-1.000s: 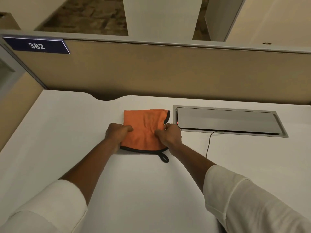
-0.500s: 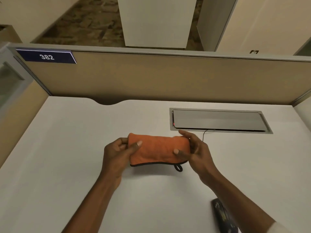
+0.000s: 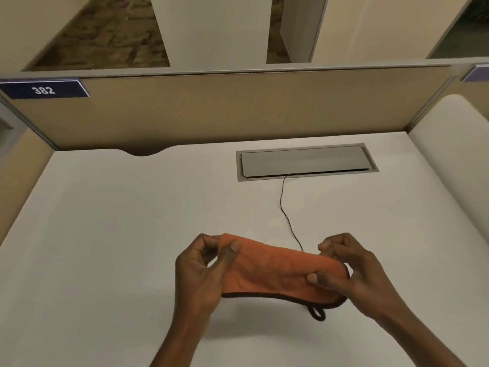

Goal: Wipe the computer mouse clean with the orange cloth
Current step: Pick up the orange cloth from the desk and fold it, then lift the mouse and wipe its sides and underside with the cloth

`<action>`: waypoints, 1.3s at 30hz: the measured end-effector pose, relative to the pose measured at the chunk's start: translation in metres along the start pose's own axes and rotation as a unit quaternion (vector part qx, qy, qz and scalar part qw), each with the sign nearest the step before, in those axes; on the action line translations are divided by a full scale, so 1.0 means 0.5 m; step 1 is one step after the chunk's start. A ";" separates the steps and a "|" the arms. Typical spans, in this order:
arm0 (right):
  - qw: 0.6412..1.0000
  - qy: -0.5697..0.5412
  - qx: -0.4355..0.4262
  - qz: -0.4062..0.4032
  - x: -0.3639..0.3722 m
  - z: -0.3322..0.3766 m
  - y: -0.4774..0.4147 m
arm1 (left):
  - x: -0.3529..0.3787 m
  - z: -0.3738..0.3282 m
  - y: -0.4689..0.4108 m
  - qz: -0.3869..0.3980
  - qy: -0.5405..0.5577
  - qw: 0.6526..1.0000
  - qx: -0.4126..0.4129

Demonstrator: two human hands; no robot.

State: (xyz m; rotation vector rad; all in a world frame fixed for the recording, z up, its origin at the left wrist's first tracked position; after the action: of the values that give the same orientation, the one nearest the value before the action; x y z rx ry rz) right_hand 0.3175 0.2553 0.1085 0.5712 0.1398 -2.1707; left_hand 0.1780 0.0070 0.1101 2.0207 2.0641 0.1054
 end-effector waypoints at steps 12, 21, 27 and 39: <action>0.917 -0.263 0.239 -0.181 -0.144 -0.130 0.112 | 0.154 0.070 0.255 0.029 -0.026 0.988 -0.147; 0.912 -0.103 0.365 -0.154 -0.137 -0.236 0.221 | 0.227 0.102 0.382 -0.037 0.007 0.981 -0.192; 0.805 -0.313 0.500 -0.056 -0.124 -0.212 0.249 | 0.269 0.103 0.437 -0.054 0.035 0.977 -0.205; 0.958 -0.210 0.155 -0.117 -0.188 -0.234 0.159 | 0.280 0.161 0.506 -0.061 -0.026 0.973 -0.221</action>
State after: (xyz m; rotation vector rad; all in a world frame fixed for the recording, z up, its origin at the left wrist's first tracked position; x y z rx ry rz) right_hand 0.4693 0.3089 0.0546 0.2590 -0.3863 -2.5139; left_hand 0.4416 0.1450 0.0713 1.6091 1.9156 0.4426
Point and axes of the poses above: each hand's wrist, its own y-axis away from the middle knuckle, its own x-axis out of the palm, z = x × y, the point moved 3 cm from there along -y, towards the middle knuckle, and after that the axes turned 13 degrees about -z, right-handed, at the moved point
